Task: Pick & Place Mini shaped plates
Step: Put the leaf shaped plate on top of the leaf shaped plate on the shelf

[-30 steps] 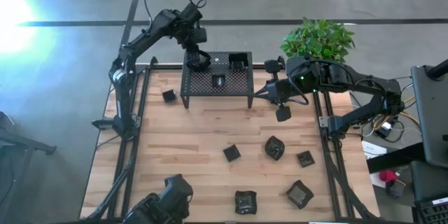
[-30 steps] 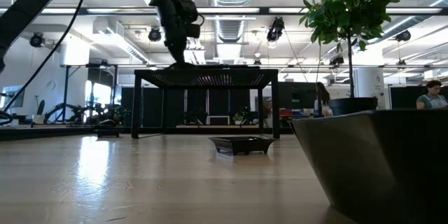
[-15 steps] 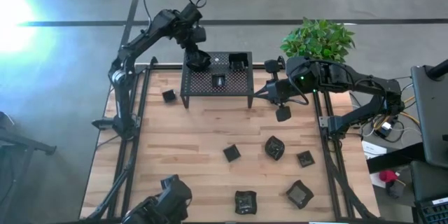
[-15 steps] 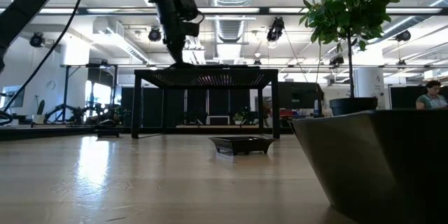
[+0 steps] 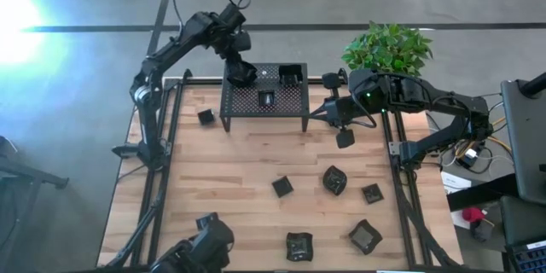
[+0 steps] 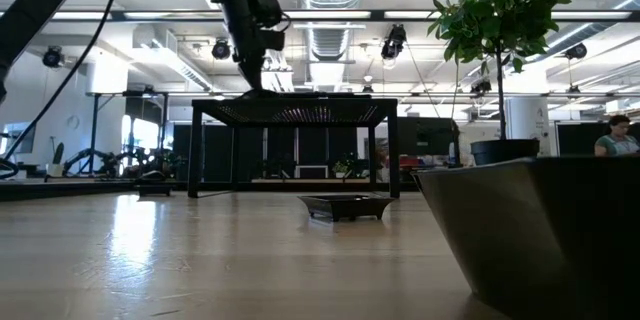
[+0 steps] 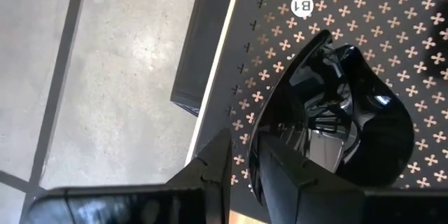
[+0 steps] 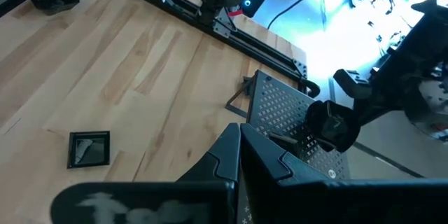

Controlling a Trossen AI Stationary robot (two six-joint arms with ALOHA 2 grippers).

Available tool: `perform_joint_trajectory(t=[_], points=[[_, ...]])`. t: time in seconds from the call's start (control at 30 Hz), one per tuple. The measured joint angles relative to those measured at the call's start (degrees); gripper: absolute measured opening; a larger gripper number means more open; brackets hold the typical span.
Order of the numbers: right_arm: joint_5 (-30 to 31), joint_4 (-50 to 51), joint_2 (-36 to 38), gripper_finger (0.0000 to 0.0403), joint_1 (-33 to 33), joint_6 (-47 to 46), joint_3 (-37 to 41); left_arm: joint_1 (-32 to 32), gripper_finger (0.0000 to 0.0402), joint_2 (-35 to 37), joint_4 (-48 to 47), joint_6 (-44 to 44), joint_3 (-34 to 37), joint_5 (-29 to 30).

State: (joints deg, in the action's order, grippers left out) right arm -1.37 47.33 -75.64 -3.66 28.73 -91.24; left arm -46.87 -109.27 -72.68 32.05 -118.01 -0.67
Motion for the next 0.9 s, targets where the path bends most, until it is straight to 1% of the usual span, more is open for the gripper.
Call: perform_joint_trajectory(t=[0.2, 0.27, 0.37, 0.4, 0.6, 0.9], points=[[0.0, -0.04, 0.0, 0.0008, 0.0, 0.38, 0.0, 0.0, 0.0057, -0.04, 0.26, 2.16, 1.14, 1.32], [0.0, -0.13, 0.0, 0.0008, 0.0, 0.37, 0.0, 0.0, 0.0043, -0.04, 0.26, 2.18, 1.08, 1.56], [0.0, -0.13, 0.0, 0.0008, 0.0, 0.35, 0.0, 0.0, 0.0009, -0.04, 0.19, 2.51, 1.07, 1.75], [0.0, -0.13, 0.0, 0.0008, -0.01, 0.34, 0.0, 0.0, 0.0006, -0.04, 0.19, 2.51, 1.07, 1.73], [0.0, -0.11, 0.0, 0.0008, 0.0, 0.22, -0.02, 0.0, 0.0001, -0.04, -0.63, 2.58, 0.51, 1.68], [0.0, -0.11, 0.0, 0.0008, -0.01, 0.22, 0.0, -0.06, 0.0, 0.04, -5.68, 2.45, -1.96, -2.1]])
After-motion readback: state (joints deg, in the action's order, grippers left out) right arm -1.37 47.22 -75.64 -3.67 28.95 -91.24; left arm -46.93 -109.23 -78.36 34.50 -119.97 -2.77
